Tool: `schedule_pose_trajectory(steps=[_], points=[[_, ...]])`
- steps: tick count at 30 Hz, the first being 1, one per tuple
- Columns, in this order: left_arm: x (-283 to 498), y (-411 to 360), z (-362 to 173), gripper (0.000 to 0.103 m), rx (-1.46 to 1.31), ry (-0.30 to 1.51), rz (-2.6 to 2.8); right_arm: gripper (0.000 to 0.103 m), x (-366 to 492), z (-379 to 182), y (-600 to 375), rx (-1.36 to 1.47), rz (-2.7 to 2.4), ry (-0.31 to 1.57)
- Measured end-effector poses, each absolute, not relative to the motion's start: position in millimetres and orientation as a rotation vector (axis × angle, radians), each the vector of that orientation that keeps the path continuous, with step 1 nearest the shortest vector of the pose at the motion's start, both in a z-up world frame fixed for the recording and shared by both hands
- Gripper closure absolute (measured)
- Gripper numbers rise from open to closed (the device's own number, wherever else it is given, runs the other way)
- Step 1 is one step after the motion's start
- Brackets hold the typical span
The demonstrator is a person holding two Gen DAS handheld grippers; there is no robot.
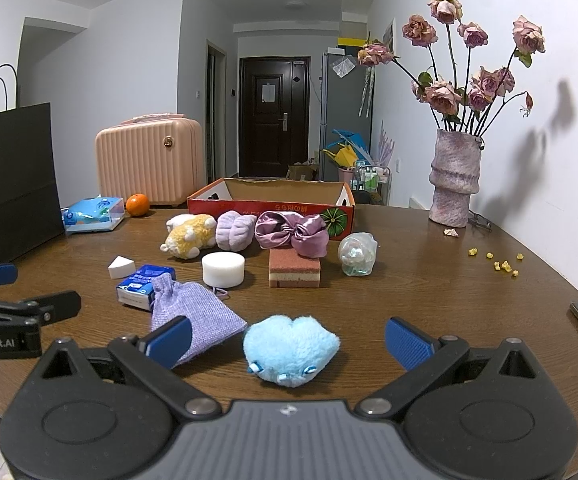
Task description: Organize soft objects
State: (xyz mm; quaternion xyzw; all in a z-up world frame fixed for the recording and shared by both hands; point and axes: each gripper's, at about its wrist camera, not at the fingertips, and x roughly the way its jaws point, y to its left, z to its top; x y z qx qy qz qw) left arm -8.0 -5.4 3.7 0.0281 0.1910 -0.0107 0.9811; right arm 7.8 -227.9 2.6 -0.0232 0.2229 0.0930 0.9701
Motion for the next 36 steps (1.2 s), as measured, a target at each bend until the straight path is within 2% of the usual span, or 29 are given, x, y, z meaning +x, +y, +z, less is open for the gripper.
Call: schedule_pose_trajectory(steps=[18,36], points=[[-6.8,-5.7,3.4,0.0,0.056,0.385,-0.021,0.0,13.9,5.1,-231.6,-0.047,0.186,0.457],[29.6,-7.6,-9.4,0.0,0.05,0.431,-0.019,0.0,56.8,-24.5,-235.2,-0.049,0.175,0.526]])
